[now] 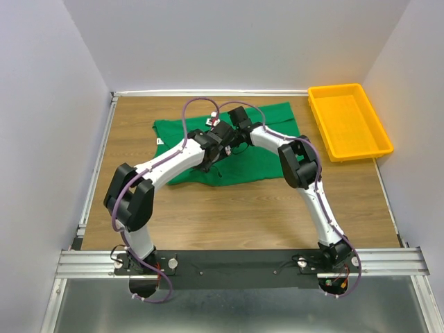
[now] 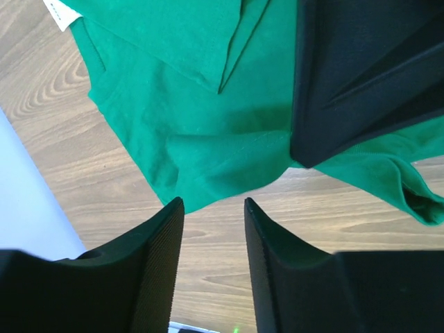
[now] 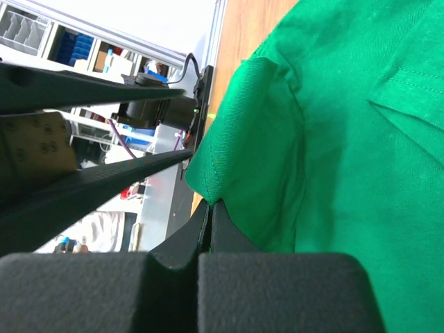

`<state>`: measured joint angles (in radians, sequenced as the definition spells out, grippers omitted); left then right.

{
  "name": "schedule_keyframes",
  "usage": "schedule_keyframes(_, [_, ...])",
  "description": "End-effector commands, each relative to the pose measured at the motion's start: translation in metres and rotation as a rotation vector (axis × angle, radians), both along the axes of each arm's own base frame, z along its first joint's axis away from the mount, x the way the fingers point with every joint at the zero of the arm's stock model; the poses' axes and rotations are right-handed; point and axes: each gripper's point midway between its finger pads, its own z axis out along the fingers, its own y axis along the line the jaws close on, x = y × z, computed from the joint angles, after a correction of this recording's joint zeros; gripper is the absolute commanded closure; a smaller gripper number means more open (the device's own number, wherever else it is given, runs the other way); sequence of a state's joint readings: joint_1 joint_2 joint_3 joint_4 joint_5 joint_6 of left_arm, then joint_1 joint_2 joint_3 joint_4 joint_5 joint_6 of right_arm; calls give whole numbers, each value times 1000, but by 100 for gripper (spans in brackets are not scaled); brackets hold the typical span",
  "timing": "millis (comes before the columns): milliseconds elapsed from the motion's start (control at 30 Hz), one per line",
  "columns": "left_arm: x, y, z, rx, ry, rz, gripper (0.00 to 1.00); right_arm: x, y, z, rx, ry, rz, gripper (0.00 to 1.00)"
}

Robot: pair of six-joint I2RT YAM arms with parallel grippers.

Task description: Fold and stack the t-shirts

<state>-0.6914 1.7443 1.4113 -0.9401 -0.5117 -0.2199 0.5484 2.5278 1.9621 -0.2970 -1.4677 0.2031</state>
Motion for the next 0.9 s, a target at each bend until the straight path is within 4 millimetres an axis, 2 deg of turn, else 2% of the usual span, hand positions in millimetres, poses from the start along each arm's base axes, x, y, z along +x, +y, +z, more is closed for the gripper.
schedule_keyframes(0, [1,1,-12,42,19,-15,53,-5,-6,15,71,47,68,99])
schedule_keyframes(700, [12,-3,-22,69,2,-55,55,-8,-8,17,71,52,69,99])
schedule_keyframes(767, [13,-3,-23,71,2,-56,60,-9,-8,17,72,53,72,99])
schedule_keyframes(833, [13,-3,-23,77,1,-53,72,-9,-8,17,72,53,70,100])
schedule_keyframes(867, [13,-2,-22,80,-3,-46,75,-9,-8,16,70,56,70,99])
